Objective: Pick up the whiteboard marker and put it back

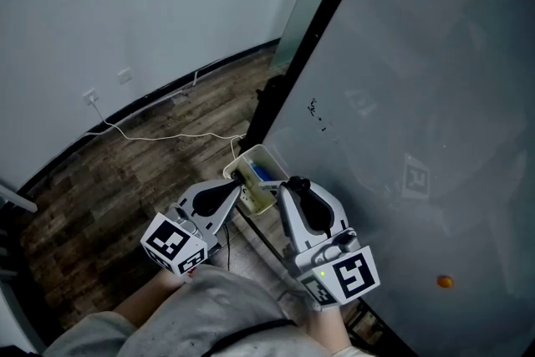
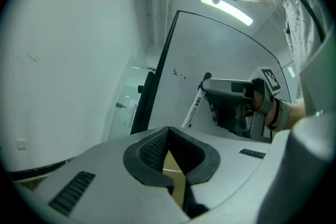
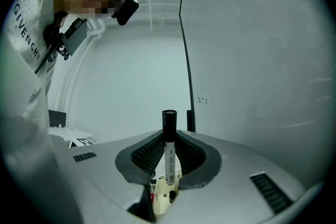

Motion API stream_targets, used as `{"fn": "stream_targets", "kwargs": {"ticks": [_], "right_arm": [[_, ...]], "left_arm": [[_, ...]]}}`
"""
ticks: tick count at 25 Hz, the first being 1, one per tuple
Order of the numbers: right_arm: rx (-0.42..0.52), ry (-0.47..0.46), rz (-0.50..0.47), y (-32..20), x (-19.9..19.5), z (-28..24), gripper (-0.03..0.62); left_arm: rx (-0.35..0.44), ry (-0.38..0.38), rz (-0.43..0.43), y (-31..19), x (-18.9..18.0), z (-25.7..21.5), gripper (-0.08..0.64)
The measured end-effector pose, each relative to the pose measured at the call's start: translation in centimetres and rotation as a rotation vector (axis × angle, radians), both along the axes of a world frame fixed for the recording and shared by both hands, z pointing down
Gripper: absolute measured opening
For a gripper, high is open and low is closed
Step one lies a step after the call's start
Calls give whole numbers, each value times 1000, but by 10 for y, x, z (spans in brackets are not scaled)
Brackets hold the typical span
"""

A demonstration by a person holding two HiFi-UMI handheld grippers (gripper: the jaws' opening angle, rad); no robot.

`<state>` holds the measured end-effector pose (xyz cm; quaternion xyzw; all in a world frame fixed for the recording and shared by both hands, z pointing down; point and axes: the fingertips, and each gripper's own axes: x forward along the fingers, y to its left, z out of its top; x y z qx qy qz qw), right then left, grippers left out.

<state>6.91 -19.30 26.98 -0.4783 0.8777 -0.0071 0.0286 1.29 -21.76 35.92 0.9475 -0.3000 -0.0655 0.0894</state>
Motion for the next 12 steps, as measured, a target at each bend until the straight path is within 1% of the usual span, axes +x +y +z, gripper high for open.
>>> {"fn": "stream_targets", "kwargs": {"ticks": [12], "right_arm": [[18, -7, -19, 2, -4, -10, 75]], "left_arm": [[14, -12, -26, -8, -7, -1, 15]]}}
